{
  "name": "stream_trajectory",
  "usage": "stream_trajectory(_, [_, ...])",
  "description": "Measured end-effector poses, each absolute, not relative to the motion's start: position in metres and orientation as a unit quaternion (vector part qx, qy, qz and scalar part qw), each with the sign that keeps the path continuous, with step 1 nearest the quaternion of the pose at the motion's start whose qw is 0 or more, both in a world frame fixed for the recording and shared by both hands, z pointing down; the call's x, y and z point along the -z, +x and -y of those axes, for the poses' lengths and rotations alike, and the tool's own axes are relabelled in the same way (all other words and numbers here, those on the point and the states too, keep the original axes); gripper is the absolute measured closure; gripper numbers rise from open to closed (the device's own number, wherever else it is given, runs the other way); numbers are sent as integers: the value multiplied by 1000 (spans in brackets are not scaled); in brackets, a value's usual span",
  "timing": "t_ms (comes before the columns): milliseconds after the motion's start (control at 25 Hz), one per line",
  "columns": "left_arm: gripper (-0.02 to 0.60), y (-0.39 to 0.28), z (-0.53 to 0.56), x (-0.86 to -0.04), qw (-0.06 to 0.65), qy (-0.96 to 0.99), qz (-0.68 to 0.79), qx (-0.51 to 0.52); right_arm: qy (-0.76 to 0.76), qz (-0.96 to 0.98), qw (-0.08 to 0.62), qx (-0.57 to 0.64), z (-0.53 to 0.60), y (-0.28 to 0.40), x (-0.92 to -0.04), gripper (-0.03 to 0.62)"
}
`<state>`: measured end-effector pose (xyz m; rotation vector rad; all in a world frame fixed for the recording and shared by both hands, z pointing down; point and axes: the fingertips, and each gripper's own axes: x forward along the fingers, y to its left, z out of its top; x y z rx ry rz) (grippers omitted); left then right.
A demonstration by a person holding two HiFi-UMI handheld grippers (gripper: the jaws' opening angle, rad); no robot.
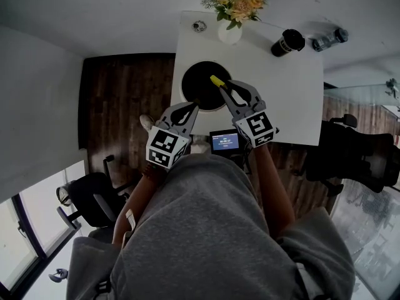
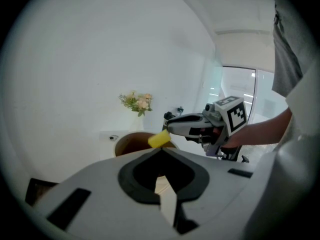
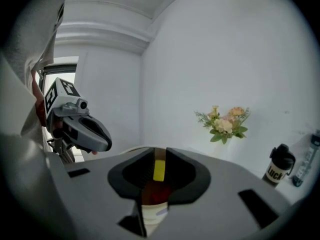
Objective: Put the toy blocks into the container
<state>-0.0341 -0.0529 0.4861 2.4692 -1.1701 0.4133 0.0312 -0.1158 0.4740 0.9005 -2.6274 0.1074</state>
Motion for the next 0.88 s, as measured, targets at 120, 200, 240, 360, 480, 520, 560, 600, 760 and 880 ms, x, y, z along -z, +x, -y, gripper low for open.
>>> stream_trajectory(120, [577, -34, 54, -487, 189, 877, 416, -148, 321, 930, 177, -33, 117, 32, -473, 499])
stream_trajectory(200, [578, -35, 55, -488, 189, 877, 417, -148, 325, 929, 174, -32, 120, 34, -470, 499])
stream_trajectory(240, [578, -35, 55, -488, 189, 877, 417, -148, 326, 929, 171, -32, 121, 35, -467, 500])
stream_trajectory(360, [578, -36, 57, -487, 187, 876, 419, -147, 329, 930, 162, -27, 123, 37, -458, 500])
stream_trajectory(480, [578, -38, 60, -483, 179, 877, 422, -146, 338, 929, 151, -18, 126, 40, -447, 500])
stream_trajectory(520, [578, -38, 61, -482, 175, 877, 423, -146, 342, 928, 147, -14, 127, 40, -443, 500])
stream_trajectory(560, [578, -39, 63, -480, 171, 878, 423, -145, 347, 927, 144, -10, 127, 41, -438, 500])
stream_trajectory(600, [578, -39, 65, -478, 167, 878, 424, -144, 350, 926, 139, -6, 128, 41, -433, 500])
stream_trajectory(760, [578, -41, 74, -467, 147, 880, 429, -138, 352, 930, 105, -1, 127, 40, -411, 500])
stream_trajectory(880, [578, -43, 79, -451, 120, 881, 440, -124, 352, 931, 93, 9, 125, 37, -398, 500])
